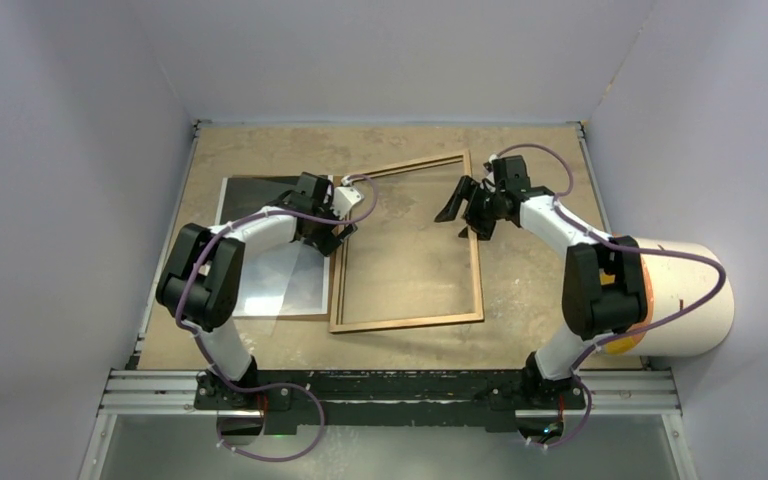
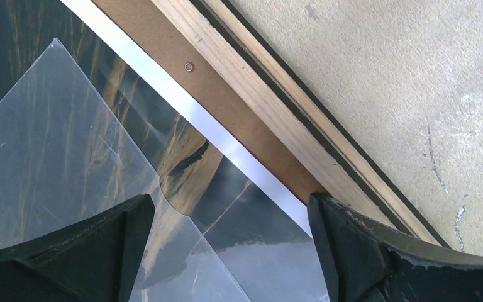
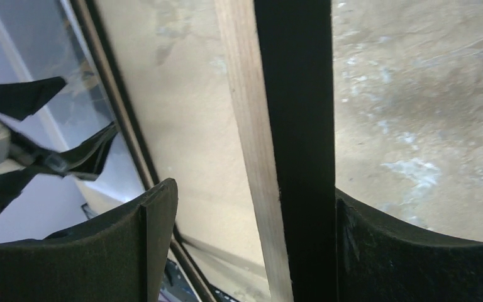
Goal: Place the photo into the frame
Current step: Turn over the photo frame at the center of the board.
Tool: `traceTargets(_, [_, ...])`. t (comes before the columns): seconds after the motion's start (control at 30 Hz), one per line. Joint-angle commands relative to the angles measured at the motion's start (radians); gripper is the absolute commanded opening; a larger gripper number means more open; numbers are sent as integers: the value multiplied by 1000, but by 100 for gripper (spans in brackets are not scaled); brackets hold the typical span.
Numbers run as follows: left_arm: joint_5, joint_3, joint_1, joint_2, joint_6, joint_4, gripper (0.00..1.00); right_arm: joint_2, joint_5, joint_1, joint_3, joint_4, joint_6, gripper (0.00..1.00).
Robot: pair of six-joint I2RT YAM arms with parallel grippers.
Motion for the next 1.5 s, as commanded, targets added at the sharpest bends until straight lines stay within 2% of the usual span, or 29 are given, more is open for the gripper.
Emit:
traceTargets(0.0, [-48,-24,-18,44,21,23,99,60,48,-2,20,-7,-17,79])
traceTargets(0.33, [-120,-52,-35,62,53,37,99,191,106,-10,53,-23,-17,80])
traceTargets(0.53, [-133,-59,-36,58,58,33,99,237,249,-10,100,-104,-63,83])
traceTargets(0.57, [-133,-59,-37,56,58,30,99,245,275,-10,106,-120,-68,84])
traceTargets(0.67, [-135,-56,-37,53,62,21,100,244,342,-10,112,-141,-79,98])
traceTargets(1.0, [-141,-42,-37,55,63,-7,100,207,408,-10,131,-172,-86,99])
traceTargets(1.2, [-77,73,-32,27,54,-150,100,60,553,-4,133,-140,-104,99])
traceTargets(1.33, [10,219,18,-8,51,-299,100,-8,449,19,168,-84,-115,99])
traceTargets(1.4, [59,306,66,-20,54,-362,100,4,426,78,233,-84,-106,99])
traceTargets(1.47, [84,388,130,-23,54,-411,100,46,470,179,331,-112,-98,99])
